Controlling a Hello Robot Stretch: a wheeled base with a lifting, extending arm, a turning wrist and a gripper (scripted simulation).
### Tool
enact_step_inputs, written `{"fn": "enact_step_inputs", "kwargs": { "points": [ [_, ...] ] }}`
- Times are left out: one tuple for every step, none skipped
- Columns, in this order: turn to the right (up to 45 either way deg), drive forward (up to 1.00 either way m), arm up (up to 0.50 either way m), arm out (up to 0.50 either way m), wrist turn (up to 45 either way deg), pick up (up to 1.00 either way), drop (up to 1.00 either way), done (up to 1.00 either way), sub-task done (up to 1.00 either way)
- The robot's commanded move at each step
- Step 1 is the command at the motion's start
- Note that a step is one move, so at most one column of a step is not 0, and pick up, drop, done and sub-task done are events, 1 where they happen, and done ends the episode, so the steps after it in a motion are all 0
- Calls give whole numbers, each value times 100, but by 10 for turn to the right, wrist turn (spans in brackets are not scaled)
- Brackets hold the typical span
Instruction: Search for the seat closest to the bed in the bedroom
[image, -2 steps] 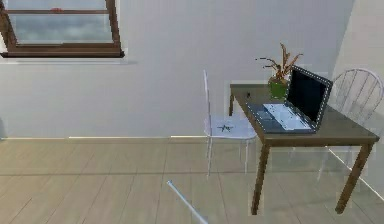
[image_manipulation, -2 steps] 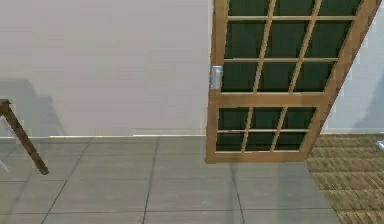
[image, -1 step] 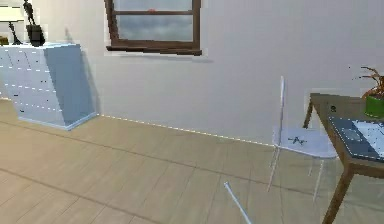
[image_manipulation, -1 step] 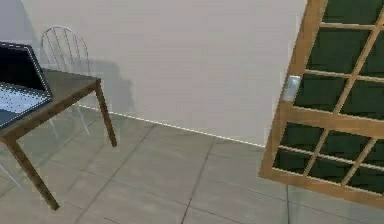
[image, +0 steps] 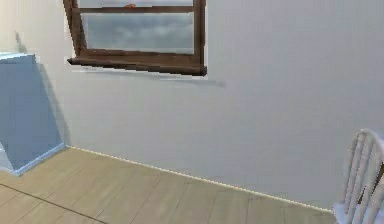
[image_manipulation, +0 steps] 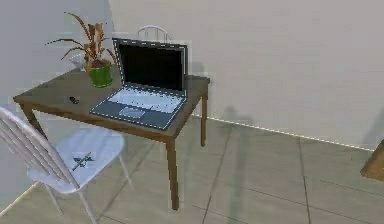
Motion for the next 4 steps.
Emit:
{"fn": "enact_step_inputs", "kwargs": {
  "points": [
    [450,0,0,0,0,0,0,0,0],
    [450,0,0,0,0,0,0,0,0],
    [450,0,0,0,0,0,0,0,0],
    [270,0,0,0,0,0,0,0,0]
  ]
}}
